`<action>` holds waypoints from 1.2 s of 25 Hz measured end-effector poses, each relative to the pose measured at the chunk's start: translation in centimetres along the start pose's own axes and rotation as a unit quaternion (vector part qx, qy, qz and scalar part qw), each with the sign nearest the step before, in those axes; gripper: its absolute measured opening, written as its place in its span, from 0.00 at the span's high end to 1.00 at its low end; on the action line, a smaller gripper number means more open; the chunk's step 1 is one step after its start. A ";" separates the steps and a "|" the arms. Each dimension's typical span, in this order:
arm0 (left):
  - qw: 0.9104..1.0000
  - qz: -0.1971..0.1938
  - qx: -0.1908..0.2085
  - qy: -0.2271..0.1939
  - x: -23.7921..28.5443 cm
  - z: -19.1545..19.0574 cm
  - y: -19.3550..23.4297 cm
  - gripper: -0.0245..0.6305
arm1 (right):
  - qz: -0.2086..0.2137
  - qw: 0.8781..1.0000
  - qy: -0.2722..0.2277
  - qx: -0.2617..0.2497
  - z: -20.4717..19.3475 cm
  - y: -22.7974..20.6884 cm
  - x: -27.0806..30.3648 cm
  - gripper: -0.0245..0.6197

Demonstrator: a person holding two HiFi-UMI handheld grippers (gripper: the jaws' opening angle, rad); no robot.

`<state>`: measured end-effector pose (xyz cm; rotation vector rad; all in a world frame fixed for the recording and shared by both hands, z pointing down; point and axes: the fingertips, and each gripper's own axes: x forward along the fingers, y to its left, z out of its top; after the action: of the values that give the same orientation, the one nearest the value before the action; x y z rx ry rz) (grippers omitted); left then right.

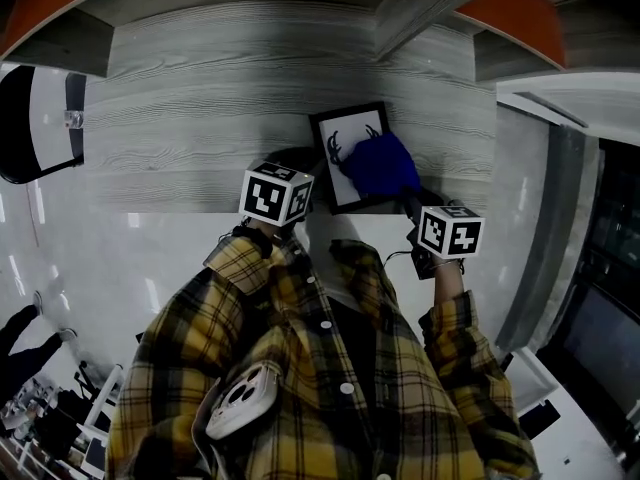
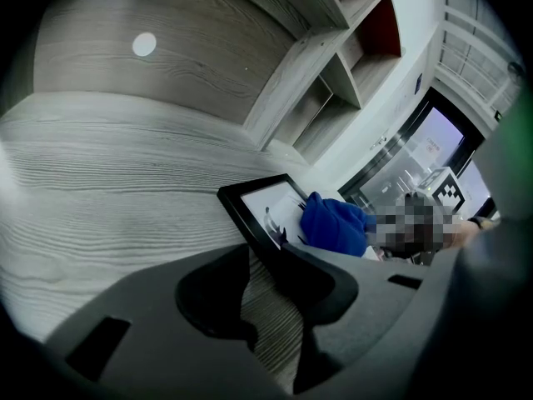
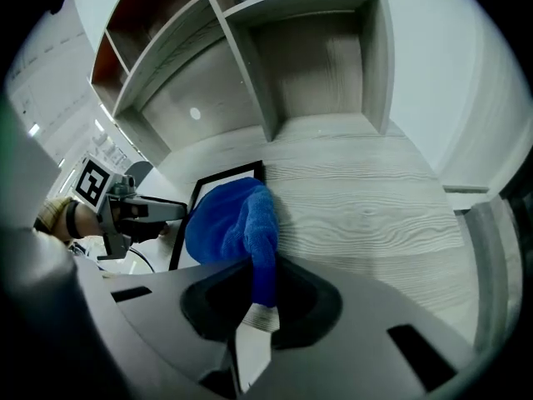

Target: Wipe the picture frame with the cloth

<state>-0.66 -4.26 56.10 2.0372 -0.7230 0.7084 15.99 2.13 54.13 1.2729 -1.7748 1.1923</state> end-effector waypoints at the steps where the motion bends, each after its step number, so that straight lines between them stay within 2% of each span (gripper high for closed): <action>1: 1.000 0.000 -0.002 0.002 0.0 0.0 0.0 0.79 | -0.001 1.000 -0.003 0.001 0.2 0.0 -0.2 0.90; 3: 1.000 -0.007 -0.007 0.011 -0.1 -0.3 -0.1 0.79 | 0.003 1.000 -0.019 0.006 1.0 0.4 -1.0 0.90; 5: 0.999 -0.031 -0.009 0.013 -0.6 -0.2 -0.8 0.79 | 0.014 0.999 -0.043 0.013 2.1 1.3 -2.2 0.90; 8: 0.998 -0.064 -0.011 -0.025 -2.3 1.7 -1.7 0.79 | 0.044 0.995 -0.084 0.025 4.4 3.0 -3.9 0.90; 11: 0.992 -0.103 -0.025 -0.069 -4.5 4.5 -2.7 0.80 | 0.078 0.988 -0.127 0.037 7.2 4.8 -5.2 0.90; 16: 0.979 -0.157 -0.010 -0.132 -9.3 9.0 -5.8 0.89 | 0.116 0.972 -0.202 0.005 12.4 8.8 -9.0 0.90; 20: 0.968 -0.183 0.029 -0.171 -13.2 13.1 -8.2 0.95 | 0.142 0.951 -0.271 -0.047 17.1 12.5 -12.7 0.90; 23: 0.959 -0.189 0.069 -0.199 -16.1 15.9 -10.0 0.96 | 0.150 0.932 -0.314 -0.100 19.6 15.3 -15.6 0.90; 27: 0.951 -0.155 0.129 -0.236 -19.6 18.8 -11.6 0.96 | 0.152 0.908 -0.355 -0.161 21.4 18.8 -19.1 0.90; 30: 0.944 -0.141 0.157 -0.254 -21.4 19.9 -12.7 0.96 | 0.150 0.896 -0.373 -0.190 21.6 20.1 -20.5 0.90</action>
<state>-1.75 -10.00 24.79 2.5940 -0.6041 0.1287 3.80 -8.03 21.86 1.3341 -2.6757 0.4404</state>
